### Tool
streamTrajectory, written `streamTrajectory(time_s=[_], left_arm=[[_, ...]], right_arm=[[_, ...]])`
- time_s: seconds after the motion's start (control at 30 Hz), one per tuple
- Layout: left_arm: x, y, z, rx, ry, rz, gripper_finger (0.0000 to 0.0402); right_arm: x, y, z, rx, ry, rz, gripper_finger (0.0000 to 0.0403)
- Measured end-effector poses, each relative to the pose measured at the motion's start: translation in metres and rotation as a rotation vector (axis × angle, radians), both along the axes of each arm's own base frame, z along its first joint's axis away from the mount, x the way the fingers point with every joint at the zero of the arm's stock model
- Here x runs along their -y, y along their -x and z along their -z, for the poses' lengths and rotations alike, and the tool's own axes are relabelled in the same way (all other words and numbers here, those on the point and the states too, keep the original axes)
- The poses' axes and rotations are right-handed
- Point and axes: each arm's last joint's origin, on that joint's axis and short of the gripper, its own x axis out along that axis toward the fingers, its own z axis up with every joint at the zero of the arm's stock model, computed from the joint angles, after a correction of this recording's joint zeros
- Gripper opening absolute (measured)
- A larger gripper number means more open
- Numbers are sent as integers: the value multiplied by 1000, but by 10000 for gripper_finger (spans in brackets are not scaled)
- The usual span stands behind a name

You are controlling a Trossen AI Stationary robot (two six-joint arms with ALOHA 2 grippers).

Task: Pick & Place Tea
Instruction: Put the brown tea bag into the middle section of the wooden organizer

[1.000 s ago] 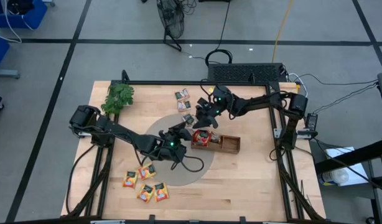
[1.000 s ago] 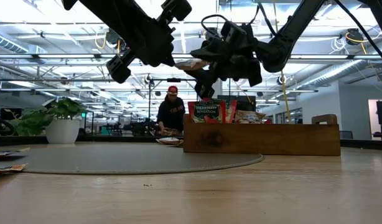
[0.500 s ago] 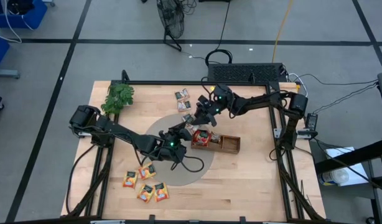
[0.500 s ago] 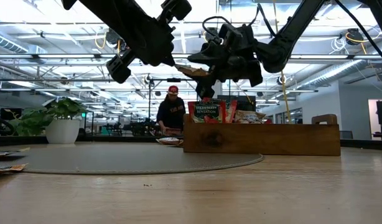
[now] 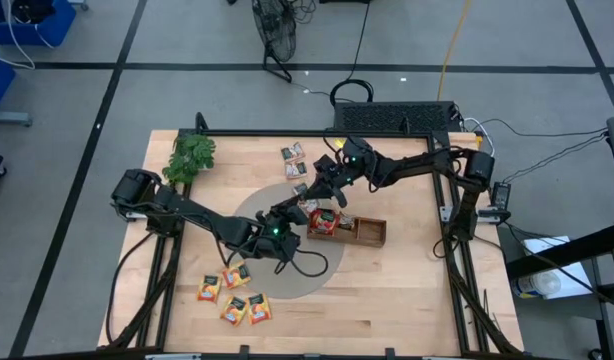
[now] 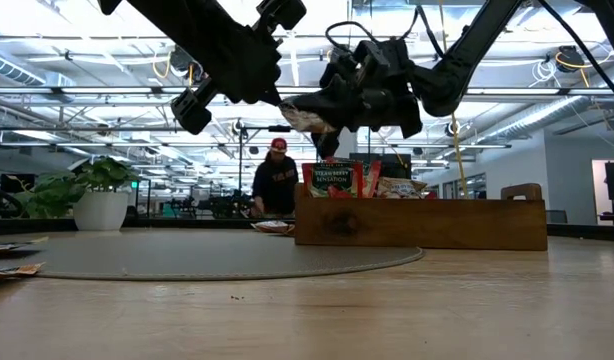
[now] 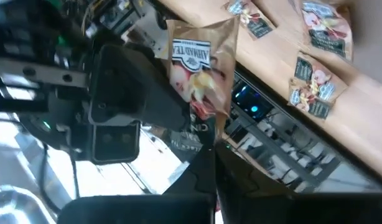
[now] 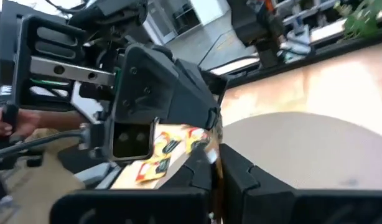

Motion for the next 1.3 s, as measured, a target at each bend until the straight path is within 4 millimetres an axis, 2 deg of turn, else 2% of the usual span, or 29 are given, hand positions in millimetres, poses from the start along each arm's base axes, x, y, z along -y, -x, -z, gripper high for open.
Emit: streamTrajectory(time_s=[0.17,0.3,0.37,0.47,0.57,0.67,0.77,0.87,1.03,1.13,1.3], left_arm=[[6,1,-1,213,136,-51,29],[12,0,-6,476,234,-128,46],[13,0,-9,632,285,-179,52],[8,3,-17,795,411,-224,60],[-6,11,-33,826,710,-205,60],[-31,20,-52,857,1026,-178,51],[-60,35,-71,945,1216,-136,36],[-87,50,-75,1046,1352,-67,19],[-117,68,-72,1230,1540,103,5],[-124,74,-63,1293,1578,125,19],[-128,77,-57,1335,1591,121,43]], right_arm=[[-2,5,-22,57,85,117,1],[-10,21,-49,100,216,253,1],[-22,33,-53,74,273,310,0],[-52,54,-54,46,377,386,0],[-86,78,-43,10,472,475,0],[-118,103,-27,-22,523,564,0],[-144,124,-10,-23,528,655,0],[-160,139,9,-8,500,735,0],[-173,150,39,-26,478,838,0],[-176,147,53,-52,505,892,0],[-183,133,62,-31,490,847,0]])
